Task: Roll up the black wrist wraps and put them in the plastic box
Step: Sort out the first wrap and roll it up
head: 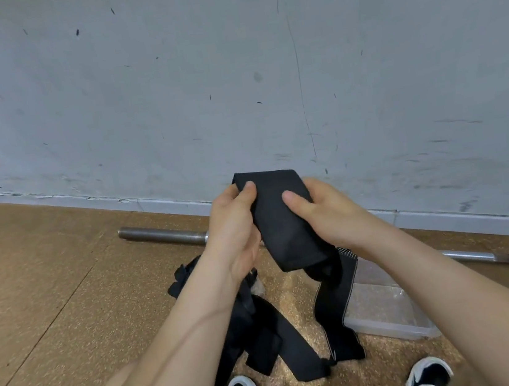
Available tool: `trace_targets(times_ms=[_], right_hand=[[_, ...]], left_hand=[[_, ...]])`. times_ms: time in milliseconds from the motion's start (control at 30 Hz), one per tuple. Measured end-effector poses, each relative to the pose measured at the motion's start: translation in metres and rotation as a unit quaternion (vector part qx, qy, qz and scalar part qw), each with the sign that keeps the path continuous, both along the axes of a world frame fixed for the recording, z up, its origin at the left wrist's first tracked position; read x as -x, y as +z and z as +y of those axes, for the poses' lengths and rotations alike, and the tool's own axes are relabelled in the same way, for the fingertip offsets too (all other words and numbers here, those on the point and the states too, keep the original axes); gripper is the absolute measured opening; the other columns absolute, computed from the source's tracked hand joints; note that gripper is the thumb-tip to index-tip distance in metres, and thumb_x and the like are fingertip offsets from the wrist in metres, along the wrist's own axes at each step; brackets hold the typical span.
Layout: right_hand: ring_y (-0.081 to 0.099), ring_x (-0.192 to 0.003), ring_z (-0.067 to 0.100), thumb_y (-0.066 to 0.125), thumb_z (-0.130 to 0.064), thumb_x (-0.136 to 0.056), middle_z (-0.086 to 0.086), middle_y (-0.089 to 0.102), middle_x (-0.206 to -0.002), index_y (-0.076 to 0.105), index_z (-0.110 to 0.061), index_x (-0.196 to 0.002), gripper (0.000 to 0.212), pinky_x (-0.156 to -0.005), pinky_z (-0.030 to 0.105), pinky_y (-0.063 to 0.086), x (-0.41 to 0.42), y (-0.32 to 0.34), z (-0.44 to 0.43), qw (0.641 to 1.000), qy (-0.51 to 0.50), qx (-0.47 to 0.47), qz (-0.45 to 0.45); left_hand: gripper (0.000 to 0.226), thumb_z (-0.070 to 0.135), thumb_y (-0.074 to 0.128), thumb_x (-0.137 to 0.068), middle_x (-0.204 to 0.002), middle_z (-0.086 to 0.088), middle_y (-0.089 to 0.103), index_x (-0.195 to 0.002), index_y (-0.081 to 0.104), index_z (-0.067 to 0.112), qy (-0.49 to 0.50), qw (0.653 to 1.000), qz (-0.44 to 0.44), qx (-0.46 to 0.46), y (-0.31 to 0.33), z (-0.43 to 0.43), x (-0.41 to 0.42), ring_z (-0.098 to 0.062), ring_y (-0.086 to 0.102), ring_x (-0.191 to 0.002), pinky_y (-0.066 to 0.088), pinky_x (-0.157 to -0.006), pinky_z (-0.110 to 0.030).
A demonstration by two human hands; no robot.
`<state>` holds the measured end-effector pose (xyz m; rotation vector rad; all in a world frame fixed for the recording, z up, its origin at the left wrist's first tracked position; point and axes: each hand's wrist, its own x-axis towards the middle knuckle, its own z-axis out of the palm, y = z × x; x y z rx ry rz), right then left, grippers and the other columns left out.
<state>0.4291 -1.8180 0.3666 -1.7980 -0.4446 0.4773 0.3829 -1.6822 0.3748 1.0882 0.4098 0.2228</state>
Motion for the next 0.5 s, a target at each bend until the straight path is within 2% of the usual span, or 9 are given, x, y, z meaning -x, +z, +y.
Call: trace_targets(times_ms=[67, 133, 200, 267, 367, 433, 500], right_hand=[[0.066, -0.095, 0.013, 0.052, -0.032, -0.101, -0.004, 0.069, -0.102, 0.061, -0.020, -0.110, 0.017, -0.081, 0.031, 0.054, -0.001, -0.003, 0.004, 0.993, -0.088, -0.007, -0.076], [0.065, -0.094, 0.017, 0.054, -0.030, -0.100, 0.001, 0.068, -0.101, 0.061, -0.014, -0.108, 0.019, -0.082, 0.037, 0.054, -0.001, -0.007, 0.009, 0.979, -0.165, -0.032, -0.116], [0.064, -0.093, 0.019, 0.051, -0.028, -0.101, 0.004, 0.067, -0.100, 0.060, -0.011, -0.106, 0.020, -0.083, 0.040, 0.054, -0.002, -0.009, 0.012, 0.970, -0.203, -0.032, -0.128], [0.066, -0.094, 0.023, 0.050, -0.030, -0.101, 0.006, 0.069, -0.099, 0.061, -0.011, -0.104, 0.022, -0.084, 0.042, 0.056, -0.004, -0.008, 0.013, 0.975, -0.202, -0.027, -0.089], [0.072, -0.094, 0.022, 0.062, -0.031, -0.096, 0.007, 0.073, -0.102, 0.063, -0.015, -0.113, 0.023, -0.082, 0.036, 0.059, -0.005, 0.001, 0.006, 0.992, -0.071, -0.067, 0.083], [0.073, -0.095, 0.020, 0.072, -0.032, -0.088, 0.004, 0.075, -0.106, 0.060, -0.022, -0.121, 0.036, -0.079, 0.033, 0.058, -0.004, 0.008, -0.005, 0.993, 0.049, -0.037, 0.104], [0.073, -0.096, 0.017, 0.075, -0.022, -0.087, 0.002, 0.074, -0.108, 0.062, -0.023, -0.122, 0.038, -0.082, 0.032, 0.058, 0.000, 0.015, -0.013, 0.990, 0.127, -0.011, 0.065]], left_hand=[[0.026, 0.014, 0.050, -0.103, -0.115, -0.015, 0.072, -0.124, 0.061, 0.003, -0.040, 0.999, -0.007, -0.005, 0.001, -0.005, 0.003, -0.026, 0.069, -0.109, 0.056, -0.093, -0.040], [0.027, 0.013, 0.055, -0.100, -0.117, -0.009, 0.072, -0.126, 0.061, 0.011, -0.089, 0.994, 0.000, -0.056, -0.003, -0.015, 0.007, -0.024, 0.069, -0.110, 0.055, -0.095, -0.040], [0.032, 0.009, 0.057, -0.099, -0.118, -0.008, 0.072, -0.130, 0.058, 0.015, -0.125, 0.989, 0.015, -0.074, -0.008, -0.024, 0.009, -0.023, 0.069, -0.109, 0.055, -0.095, -0.040], [0.033, 0.006, 0.056, -0.098, -0.119, -0.011, 0.071, -0.131, 0.055, 0.012, -0.120, 0.989, 0.028, -0.076, -0.010, -0.026, 0.009, -0.026, 0.069, -0.108, 0.057, -0.092, -0.039], [0.030, 0.003, 0.053, -0.099, -0.115, -0.019, 0.071, -0.129, 0.055, 0.003, -0.066, 0.996, 0.026, -0.050, -0.009, -0.015, 0.006, -0.032, 0.070, -0.106, 0.058, -0.089, -0.041], [0.027, 0.005, 0.050, -0.101, -0.115, -0.024, 0.070, -0.127, 0.056, 0.000, -0.026, 0.999, 0.029, -0.024, -0.004, -0.007, 0.004, -0.038, 0.069, -0.105, 0.057, -0.090, -0.048], [0.026, 0.008, 0.050, -0.102, -0.116, -0.024, 0.069, -0.126, 0.056, 0.001, 0.008, 0.999, 0.035, -0.011, 0.000, 0.000, 0.002, -0.039, 0.068, -0.106, 0.056, -0.091, -0.053]])
